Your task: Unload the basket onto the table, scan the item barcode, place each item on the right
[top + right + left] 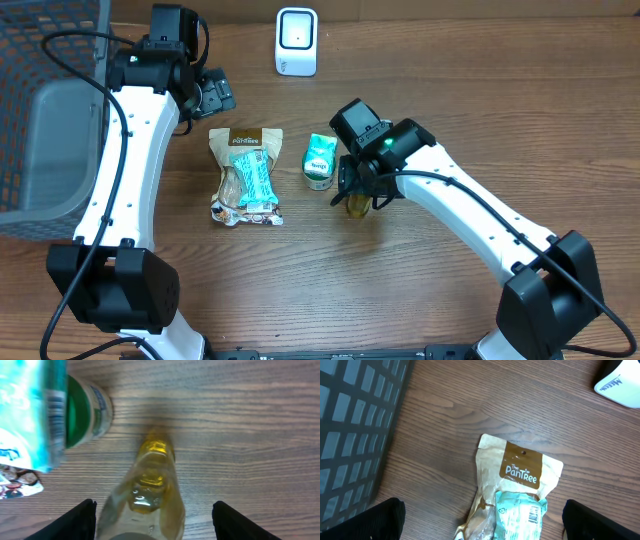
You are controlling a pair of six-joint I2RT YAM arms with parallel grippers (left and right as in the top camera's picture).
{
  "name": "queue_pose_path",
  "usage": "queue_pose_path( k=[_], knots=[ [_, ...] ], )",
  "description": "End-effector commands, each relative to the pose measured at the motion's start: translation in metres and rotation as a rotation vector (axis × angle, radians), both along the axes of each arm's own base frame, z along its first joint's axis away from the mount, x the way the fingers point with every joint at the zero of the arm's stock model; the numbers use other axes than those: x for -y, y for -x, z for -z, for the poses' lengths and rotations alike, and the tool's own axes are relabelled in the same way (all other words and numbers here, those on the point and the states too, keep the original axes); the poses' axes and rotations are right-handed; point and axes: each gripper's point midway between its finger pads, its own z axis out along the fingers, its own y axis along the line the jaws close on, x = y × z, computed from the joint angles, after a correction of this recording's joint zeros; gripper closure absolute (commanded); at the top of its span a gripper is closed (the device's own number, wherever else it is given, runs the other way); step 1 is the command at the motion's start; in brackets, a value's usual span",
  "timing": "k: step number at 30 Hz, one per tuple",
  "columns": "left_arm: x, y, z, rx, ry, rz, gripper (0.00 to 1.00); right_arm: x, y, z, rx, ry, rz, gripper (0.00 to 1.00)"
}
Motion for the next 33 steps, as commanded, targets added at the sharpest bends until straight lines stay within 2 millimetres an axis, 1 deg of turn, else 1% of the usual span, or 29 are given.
queue_pose_path(
  k=[1,4,15,21,22,33],
  knots=[
    [0.0030,-0.0013,-0.0094,0.024,-0.003,0.018,0.01,0.0019,0.0003,0.0034,0.004,0.015,0.000,0.34],
    [0.0029,-0.0013,-0.0094,0.024,-0.003,0.018,0.00,0.0020,0.0006,0.0035,0.002,0.015,0.000,0.36],
    [0.0030,-0.0013,-0.0094,0.024,-0.003,0.018,0.01,0.0029,0.0019,0.0038,-0.003,0.019,0.000,0.36],
    [0.0029,-0.0013,-0.0094,0.024,-0.003,0.018,0.01,0.0024,0.0024,0.0039,-0.006,0.016,-0.001,0.34],
    [0.0029,-0.0013,-0.0094,0.024,-0.003,0.018,0.00,0.0023,0.0024,0.0039,-0.006,0.016,-0.001,0.31],
    [0.0030,-0.0013,-0.0094,0.024,-0.003,0.018,0.01,0.0025,0.0025,0.0039,-0.006,0.016,-0.001,0.31]
  ],
)
